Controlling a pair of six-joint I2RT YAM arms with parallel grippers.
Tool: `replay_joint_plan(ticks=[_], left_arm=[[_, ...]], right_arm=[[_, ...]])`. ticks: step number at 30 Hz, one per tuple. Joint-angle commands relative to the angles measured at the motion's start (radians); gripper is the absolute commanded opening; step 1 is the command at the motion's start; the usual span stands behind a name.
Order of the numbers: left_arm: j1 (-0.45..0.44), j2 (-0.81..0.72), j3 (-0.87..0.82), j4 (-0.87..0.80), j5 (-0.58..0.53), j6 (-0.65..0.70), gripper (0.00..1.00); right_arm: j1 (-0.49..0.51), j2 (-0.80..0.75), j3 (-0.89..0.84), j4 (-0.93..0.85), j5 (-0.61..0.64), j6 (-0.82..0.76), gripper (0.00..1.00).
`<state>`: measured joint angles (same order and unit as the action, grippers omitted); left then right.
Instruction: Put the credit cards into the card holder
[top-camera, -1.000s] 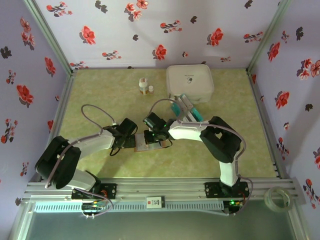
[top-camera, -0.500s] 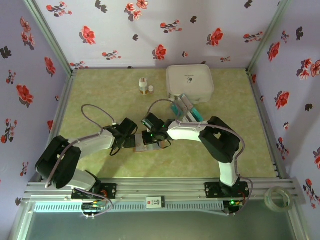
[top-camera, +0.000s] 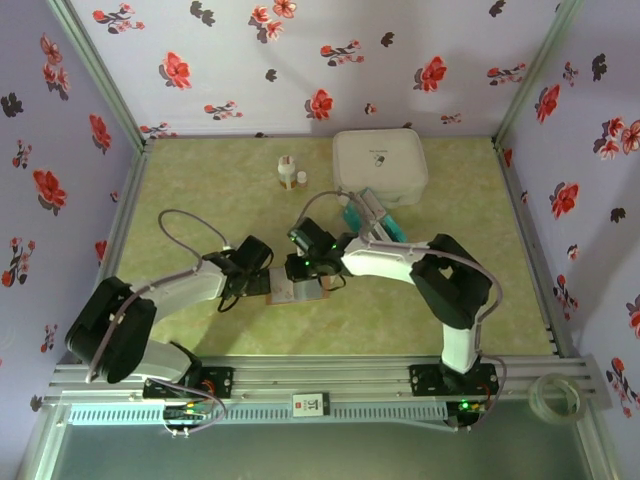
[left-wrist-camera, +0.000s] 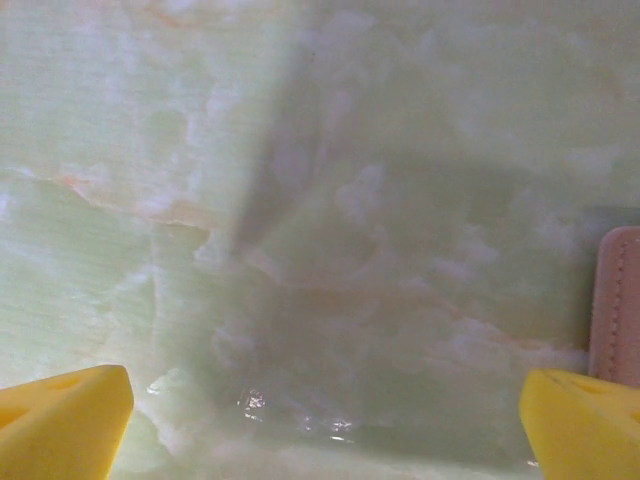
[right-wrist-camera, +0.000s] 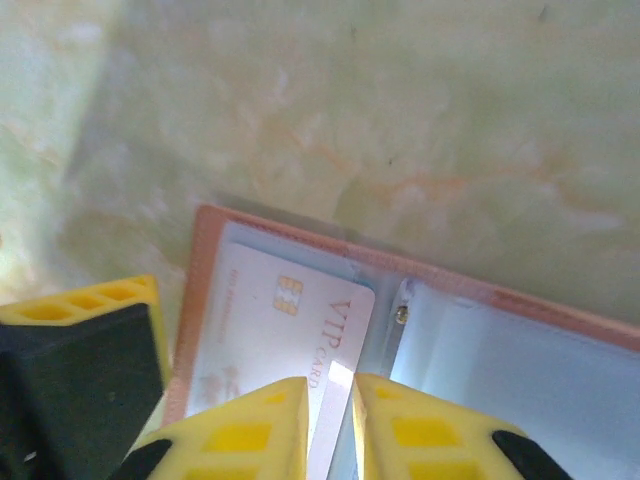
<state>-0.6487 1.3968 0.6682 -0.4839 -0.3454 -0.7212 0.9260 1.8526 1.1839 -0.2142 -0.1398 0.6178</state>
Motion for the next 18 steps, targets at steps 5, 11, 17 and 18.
replay_joint_plan(ticks=[5, 11, 17, 18], left_arm=[[0.015, -0.068, 0.004, -0.033, -0.029, -0.009, 1.0], [0.022, -0.116, 0.026, -0.057, -0.046, 0.017, 1.0], [0.024, -0.134, 0.051, -0.068, -0.043, 0.022, 1.0], [0.024, -0.131, 0.056, -0.069, -0.042, 0.022, 1.0]], right_arm=[[-0.097, -0.162, -0.108, 0.01, 0.023, -0.012, 0.38], [-0.122, -0.24, -0.181, 0.07, 0.057, -0.027, 0.52], [-0.122, -0.23, -0.163, 0.059, 0.047, -0.056, 0.54], [-0.122, -0.227, -0.161, 0.059, 0.037, -0.062, 0.53]])
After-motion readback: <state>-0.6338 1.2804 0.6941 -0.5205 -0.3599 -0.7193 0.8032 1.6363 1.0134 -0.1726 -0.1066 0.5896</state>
